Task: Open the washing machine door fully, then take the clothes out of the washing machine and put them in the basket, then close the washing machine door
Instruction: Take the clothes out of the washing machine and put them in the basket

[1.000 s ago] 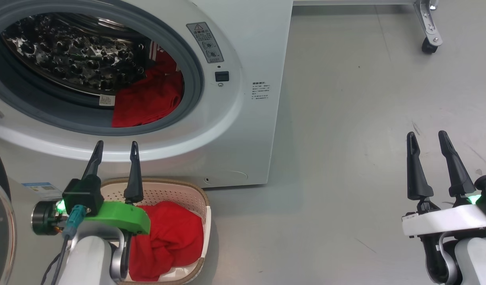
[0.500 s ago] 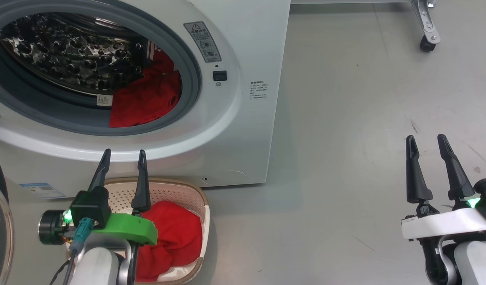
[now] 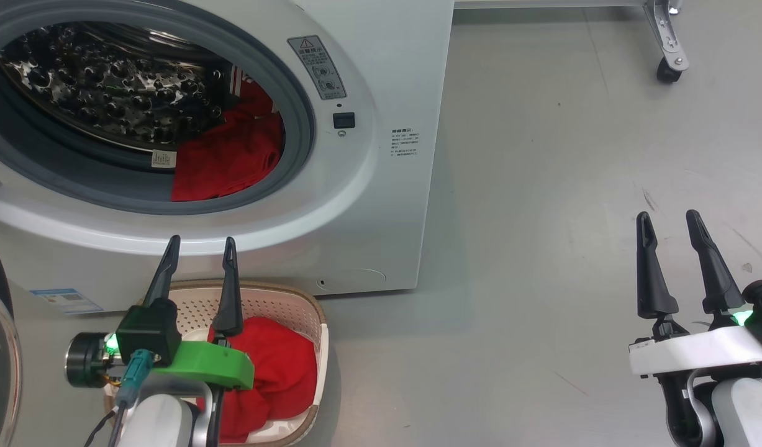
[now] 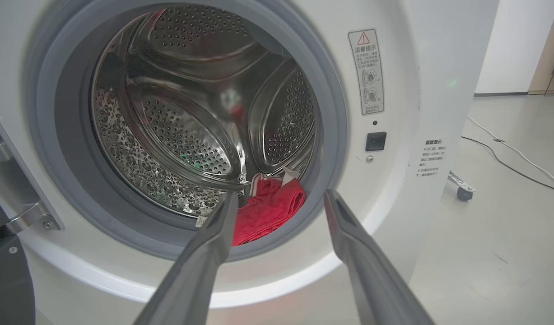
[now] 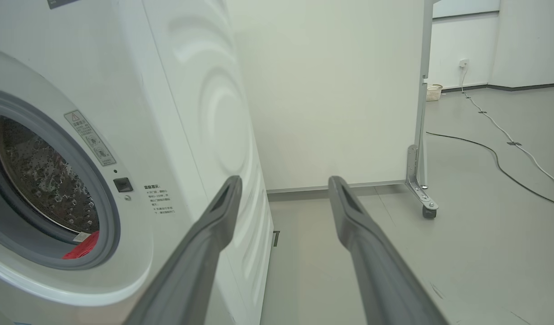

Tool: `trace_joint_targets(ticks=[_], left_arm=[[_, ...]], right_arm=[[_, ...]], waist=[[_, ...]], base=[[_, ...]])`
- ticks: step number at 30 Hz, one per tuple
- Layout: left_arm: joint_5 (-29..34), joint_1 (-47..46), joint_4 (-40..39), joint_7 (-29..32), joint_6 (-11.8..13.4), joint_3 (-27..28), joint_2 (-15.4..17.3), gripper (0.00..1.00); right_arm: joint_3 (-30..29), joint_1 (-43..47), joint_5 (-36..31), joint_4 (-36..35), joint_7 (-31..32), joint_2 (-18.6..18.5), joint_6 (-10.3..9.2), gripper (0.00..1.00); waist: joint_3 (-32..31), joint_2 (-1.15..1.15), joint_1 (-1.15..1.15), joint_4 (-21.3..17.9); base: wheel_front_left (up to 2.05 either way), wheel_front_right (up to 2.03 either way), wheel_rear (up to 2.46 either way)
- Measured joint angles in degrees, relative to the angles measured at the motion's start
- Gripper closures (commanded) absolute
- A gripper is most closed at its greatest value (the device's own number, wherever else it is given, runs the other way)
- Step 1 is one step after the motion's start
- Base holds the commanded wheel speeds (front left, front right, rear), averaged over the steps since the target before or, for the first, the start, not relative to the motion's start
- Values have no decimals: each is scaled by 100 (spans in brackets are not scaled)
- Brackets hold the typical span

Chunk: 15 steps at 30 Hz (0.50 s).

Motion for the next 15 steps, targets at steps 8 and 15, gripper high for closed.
trace_joint_targets(ticks=[8,15], left_arm=[[0,37,-49,0,33,-20,2,0],[1,83,-82,0,49,-32,3,0]], right_arm=[[0,1,0,0,0,11,0,0],[-4,1,-1,0,0,13,1,0]], waist=[[-1,0,0,-5],[-10,0,0,-10]], base=[[0,0,0],[0,0,0]])
